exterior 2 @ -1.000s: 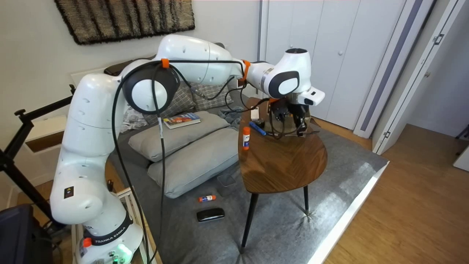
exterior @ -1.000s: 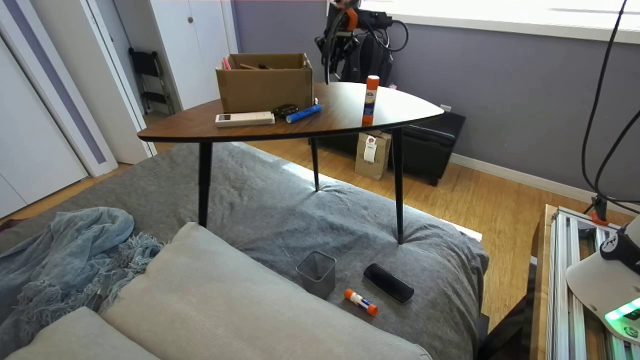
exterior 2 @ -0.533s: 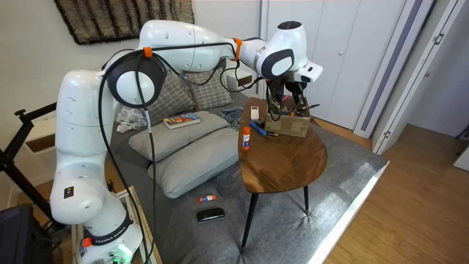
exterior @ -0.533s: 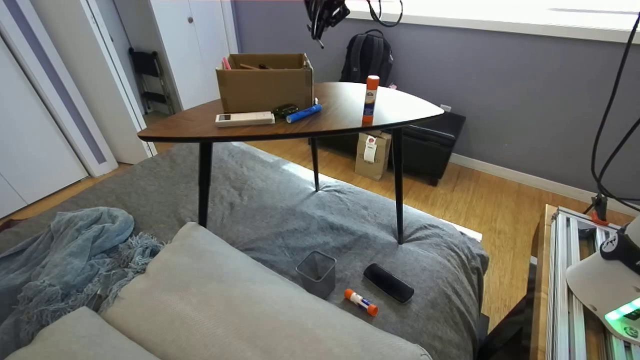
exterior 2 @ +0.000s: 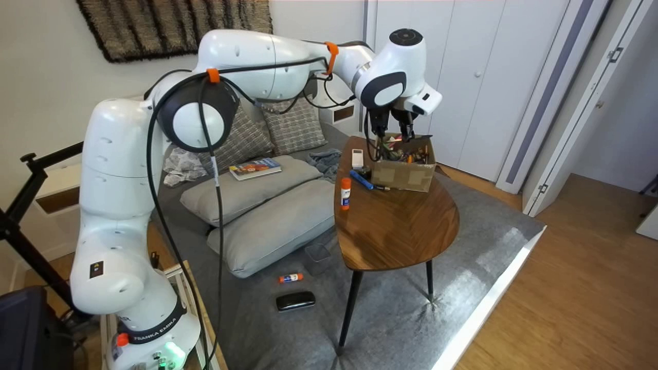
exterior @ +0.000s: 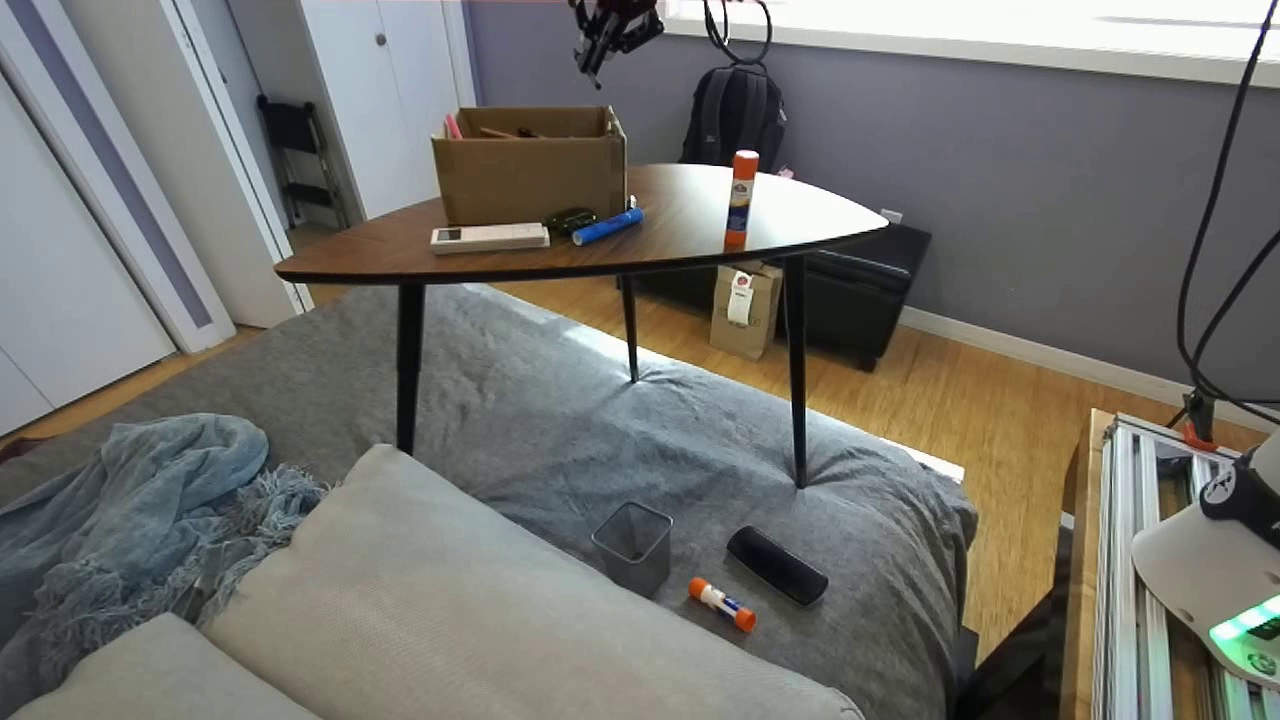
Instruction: Pick up the blue pen from the table and put it in the cardboard box, pick up the black pen from the table and put it in the cardboard box
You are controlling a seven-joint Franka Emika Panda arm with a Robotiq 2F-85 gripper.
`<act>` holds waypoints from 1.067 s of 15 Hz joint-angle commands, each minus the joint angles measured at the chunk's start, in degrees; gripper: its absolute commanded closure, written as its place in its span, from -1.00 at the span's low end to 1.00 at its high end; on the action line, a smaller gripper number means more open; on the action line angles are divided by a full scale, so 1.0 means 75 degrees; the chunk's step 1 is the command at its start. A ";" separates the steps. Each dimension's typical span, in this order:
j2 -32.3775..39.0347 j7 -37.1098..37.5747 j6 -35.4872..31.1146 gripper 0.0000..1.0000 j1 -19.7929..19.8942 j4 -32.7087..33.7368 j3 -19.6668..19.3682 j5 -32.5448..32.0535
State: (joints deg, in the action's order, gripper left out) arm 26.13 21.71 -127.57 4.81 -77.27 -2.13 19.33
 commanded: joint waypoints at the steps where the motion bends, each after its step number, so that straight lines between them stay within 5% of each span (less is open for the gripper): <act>1: 0.0315 -0.0137 0.0169 0.96 0.0197 0.0361 0.0182 0.0501; 3: 0.0386 -0.0005 0.0251 0.96 0.0164 0.0399 0.0121 0.0412; 4: 0.0416 0.0018 0.0283 0.32 0.0159 0.0426 0.0111 0.0380; 5: 0.0442 0.0014 0.0285 0.31 0.0161 0.0441 0.0113 0.0373; 14: -0.0166 -0.0530 0.0266 -0.93 -0.0044 -0.0044 0.0034 -0.0261; 16: -0.0469 -0.0750 0.0299 -1.00 -0.0170 -0.0297 0.0020 -0.0546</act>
State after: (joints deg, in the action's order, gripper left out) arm 26.78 18.40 -126.66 4.69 -76.01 -1.78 18.38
